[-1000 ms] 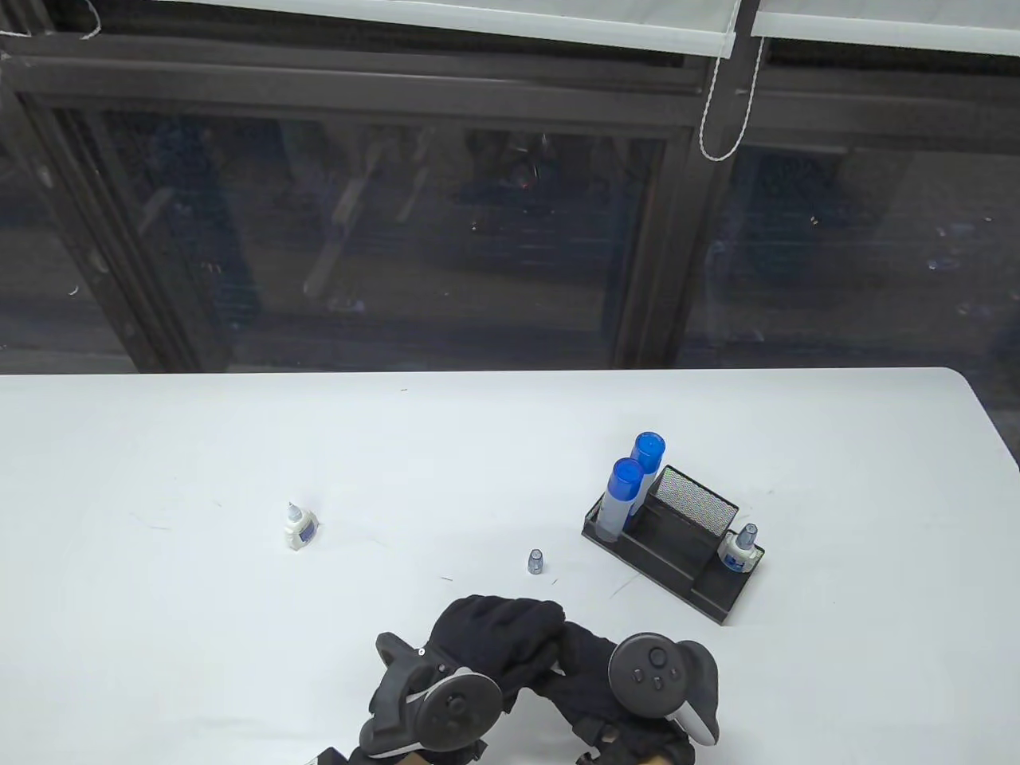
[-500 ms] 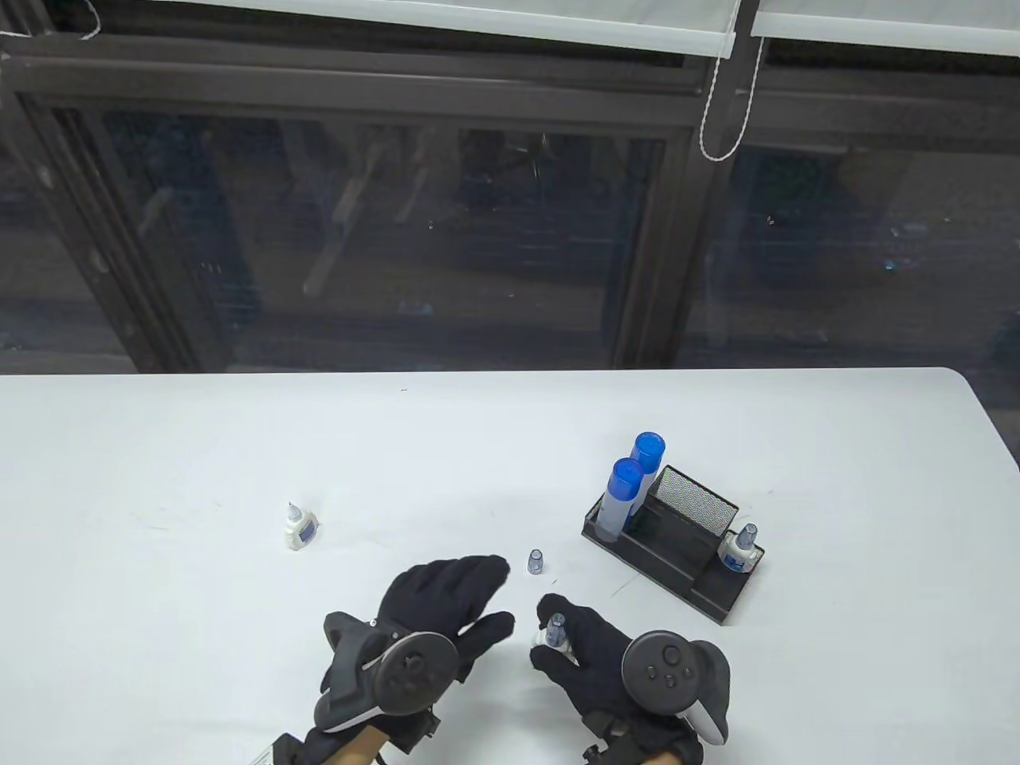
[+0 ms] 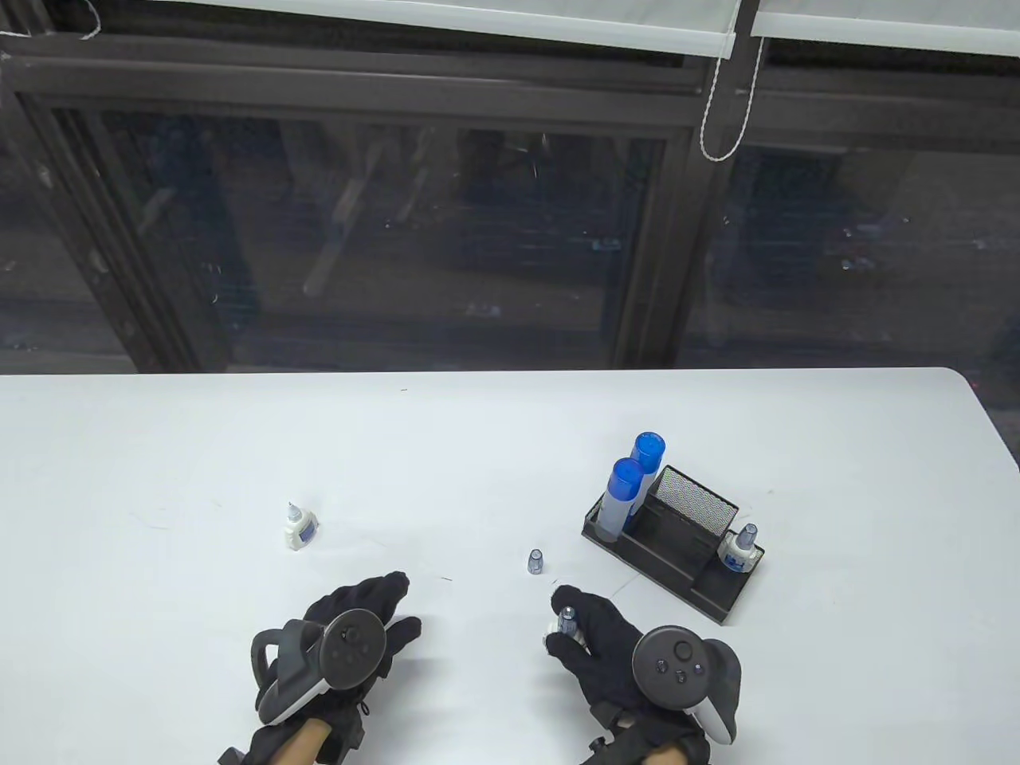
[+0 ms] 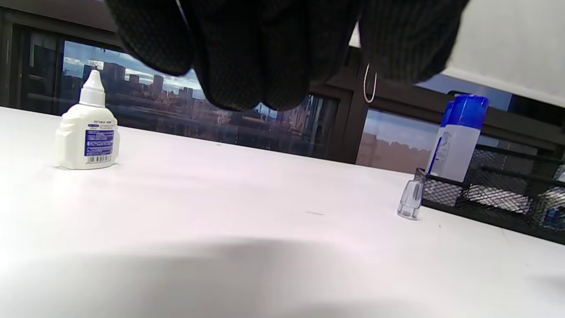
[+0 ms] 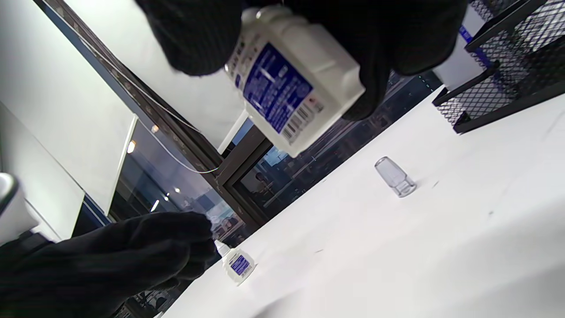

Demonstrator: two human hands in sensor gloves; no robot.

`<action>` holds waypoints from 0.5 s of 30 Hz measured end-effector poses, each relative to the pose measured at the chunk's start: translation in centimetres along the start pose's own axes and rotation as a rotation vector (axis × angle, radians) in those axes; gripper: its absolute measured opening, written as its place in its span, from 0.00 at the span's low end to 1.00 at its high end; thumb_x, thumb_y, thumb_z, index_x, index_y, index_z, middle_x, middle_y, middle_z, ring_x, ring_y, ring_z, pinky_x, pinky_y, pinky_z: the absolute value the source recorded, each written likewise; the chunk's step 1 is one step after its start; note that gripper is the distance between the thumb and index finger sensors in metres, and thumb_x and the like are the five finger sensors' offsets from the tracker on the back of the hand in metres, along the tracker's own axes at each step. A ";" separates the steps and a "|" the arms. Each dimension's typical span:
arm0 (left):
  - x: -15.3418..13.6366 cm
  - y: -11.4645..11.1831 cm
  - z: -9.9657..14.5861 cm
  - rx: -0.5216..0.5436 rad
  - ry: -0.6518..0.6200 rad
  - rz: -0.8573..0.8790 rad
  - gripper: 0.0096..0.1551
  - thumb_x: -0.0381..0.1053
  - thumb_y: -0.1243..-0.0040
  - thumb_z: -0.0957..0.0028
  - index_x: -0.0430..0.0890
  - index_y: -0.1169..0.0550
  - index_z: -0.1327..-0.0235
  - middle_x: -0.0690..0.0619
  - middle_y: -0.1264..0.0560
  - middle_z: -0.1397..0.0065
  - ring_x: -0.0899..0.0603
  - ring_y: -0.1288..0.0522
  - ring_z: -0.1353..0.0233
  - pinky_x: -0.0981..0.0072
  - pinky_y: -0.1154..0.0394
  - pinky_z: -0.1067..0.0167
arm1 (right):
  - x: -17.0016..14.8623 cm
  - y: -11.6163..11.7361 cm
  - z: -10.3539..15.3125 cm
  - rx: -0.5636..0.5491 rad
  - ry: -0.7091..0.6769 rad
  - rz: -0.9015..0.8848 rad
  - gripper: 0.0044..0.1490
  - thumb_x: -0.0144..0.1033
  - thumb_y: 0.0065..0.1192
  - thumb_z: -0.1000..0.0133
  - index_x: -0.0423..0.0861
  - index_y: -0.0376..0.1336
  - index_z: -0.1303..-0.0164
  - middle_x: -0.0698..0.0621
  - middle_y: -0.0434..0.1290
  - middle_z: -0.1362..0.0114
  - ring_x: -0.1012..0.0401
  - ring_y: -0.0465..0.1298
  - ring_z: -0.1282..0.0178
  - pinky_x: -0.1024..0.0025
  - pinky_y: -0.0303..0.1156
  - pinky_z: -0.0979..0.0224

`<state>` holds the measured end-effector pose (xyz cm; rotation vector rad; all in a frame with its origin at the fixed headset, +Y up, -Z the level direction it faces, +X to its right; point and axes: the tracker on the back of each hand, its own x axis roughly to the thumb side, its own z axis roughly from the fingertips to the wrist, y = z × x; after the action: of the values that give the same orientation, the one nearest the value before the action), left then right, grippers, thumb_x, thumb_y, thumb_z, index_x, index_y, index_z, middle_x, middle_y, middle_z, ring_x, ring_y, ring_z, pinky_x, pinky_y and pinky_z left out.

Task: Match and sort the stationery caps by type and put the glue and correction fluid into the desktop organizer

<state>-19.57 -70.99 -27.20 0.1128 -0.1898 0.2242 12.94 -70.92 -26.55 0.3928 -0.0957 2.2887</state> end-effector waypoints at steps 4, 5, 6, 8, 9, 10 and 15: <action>0.1 0.1 0.6 -0.003 -0.004 0.032 0.36 0.67 0.41 0.44 0.55 0.28 0.24 0.52 0.22 0.24 0.42 0.20 0.27 0.42 0.27 0.31 | -0.2 -1.1 -0.2 -0.031 0.041 0.010 0.36 0.41 0.61 0.43 0.49 0.57 0.23 0.41 0.66 0.26 0.44 0.76 0.32 0.41 0.66 0.28; 0.2 0.1 0.7 -0.007 -0.006 0.033 0.36 0.67 0.41 0.44 0.54 0.28 0.24 0.52 0.22 0.24 0.42 0.20 0.27 0.42 0.27 0.31 | -0.2 -1.6 -0.2 -0.045 0.043 0.006 0.37 0.41 0.62 0.44 0.50 0.57 0.23 0.41 0.67 0.26 0.44 0.76 0.33 0.41 0.67 0.28; 0.3 0.0 0.7 -0.010 -0.010 0.031 0.35 0.67 0.41 0.44 0.55 0.28 0.24 0.53 0.22 0.24 0.42 0.20 0.27 0.42 0.27 0.31 | -0.4 -2.3 -0.2 -0.074 0.057 0.002 0.37 0.41 0.64 0.44 0.50 0.57 0.23 0.42 0.68 0.27 0.45 0.77 0.33 0.41 0.67 0.28; 0.3 0.0 0.8 -0.012 -0.012 0.026 0.35 0.66 0.40 0.44 0.55 0.28 0.24 0.53 0.22 0.24 0.42 0.20 0.27 0.42 0.27 0.31 | -0.7 -3.7 -0.2 -0.153 0.080 -0.004 0.37 0.41 0.66 0.45 0.51 0.59 0.24 0.45 0.72 0.28 0.45 0.77 0.33 0.42 0.68 0.28; 0.3 0.0 0.8 -0.013 -0.011 0.025 0.35 0.66 0.40 0.44 0.55 0.28 0.24 0.53 0.22 0.24 0.42 0.20 0.27 0.42 0.27 0.31 | -1.0 -4.6 -0.2 -0.190 0.098 0.001 0.37 0.42 0.67 0.46 0.51 0.61 0.26 0.47 0.75 0.28 0.47 0.78 0.34 0.43 0.68 0.28; 0.2 0.0 0.8 -0.010 -0.009 0.032 0.35 0.66 0.40 0.44 0.55 0.28 0.24 0.53 0.22 0.24 0.42 0.20 0.27 0.42 0.27 0.31 | -1.3 -5.9 -0.1 -0.216 0.110 0.007 0.36 0.45 0.67 0.46 0.50 0.63 0.27 0.48 0.77 0.30 0.48 0.79 0.35 0.44 0.69 0.28; 0.1 -0.1 0.7 -0.018 -0.003 0.054 0.35 0.67 0.41 0.44 0.55 0.28 0.25 0.53 0.22 0.24 0.42 0.20 0.27 0.42 0.27 0.31 | -3.4 -10.4 -0.1 -0.291 0.194 0.013 0.34 0.43 0.67 0.45 0.50 0.63 0.27 0.43 0.72 0.26 0.46 0.77 0.34 0.42 0.67 0.28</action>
<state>-19.60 -71.18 -26.50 0.0904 -0.1983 0.2758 22.69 -66.19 -28.31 0.0189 -0.3286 2.2695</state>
